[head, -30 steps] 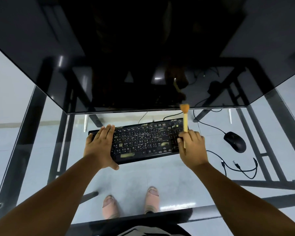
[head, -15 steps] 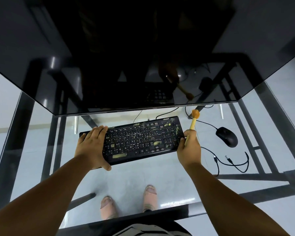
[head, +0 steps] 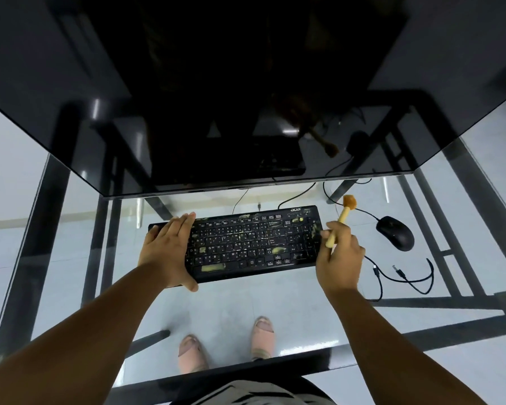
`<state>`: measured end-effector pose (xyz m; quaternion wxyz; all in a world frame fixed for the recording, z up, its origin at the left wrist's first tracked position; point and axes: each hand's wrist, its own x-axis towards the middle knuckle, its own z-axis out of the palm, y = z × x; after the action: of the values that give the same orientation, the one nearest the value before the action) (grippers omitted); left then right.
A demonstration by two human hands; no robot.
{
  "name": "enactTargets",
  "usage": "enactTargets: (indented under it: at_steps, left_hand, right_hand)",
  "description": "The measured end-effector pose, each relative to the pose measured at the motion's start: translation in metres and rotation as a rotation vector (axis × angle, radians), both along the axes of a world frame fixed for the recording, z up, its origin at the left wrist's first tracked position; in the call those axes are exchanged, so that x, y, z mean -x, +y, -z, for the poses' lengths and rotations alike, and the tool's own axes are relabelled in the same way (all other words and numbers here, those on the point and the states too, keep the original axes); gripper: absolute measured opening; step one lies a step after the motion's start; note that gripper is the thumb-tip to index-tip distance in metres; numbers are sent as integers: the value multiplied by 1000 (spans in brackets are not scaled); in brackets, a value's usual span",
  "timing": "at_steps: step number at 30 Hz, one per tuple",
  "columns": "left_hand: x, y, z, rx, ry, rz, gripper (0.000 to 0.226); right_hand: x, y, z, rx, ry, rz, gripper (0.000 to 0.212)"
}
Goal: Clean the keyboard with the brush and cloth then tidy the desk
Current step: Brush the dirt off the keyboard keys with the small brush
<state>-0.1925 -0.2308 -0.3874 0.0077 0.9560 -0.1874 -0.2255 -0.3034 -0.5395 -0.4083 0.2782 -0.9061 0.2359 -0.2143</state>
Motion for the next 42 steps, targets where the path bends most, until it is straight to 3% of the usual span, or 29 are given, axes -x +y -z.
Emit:
enactTargets:
  at_steps: [3, 7, 10, 14, 18, 26, 30, 37, 42]
  left_hand:
    - [6, 23, -4, 8, -11, -66, 158]
    - [11, 18, 0, 105, -16, -92, 150]
    - [18, 5, -4, 415, -43, -291, 115]
    - [23, -8, -14, 1081, 267, -809, 41]
    - [21, -4, -21, 1348, 462, -950, 31]
    - [19, -2, -25, 1425, 634, -1016, 34]
    - [20, -5, -27, 1396, 642, -970, 29]
    - [24, -12, -25, 1107, 242, -893, 14]
    - [21, -12, -19, 894, 108, -816, 10]
  right_hand:
    - [-16, 45, -23, -265, -156, -171, 22]
    - [-28, 78, -41, -466, -253, -207, 17]
    - [-30, 85, -47, -648, -274, -141, 14]
    - [-35, 88, -57, -957, -280, -12, 5]
    - [-37, 90, -62, -1106, -224, -14, 9]
    - [-39, 98, -68, -1215, -128, -173, 11]
    - [-43, 106, -65, -1138, -73, -207, 10]
    - [-39, 90, -55, -976, -171, 28, 10]
    - [-35, 84, -49, -952, -151, 47, 9]
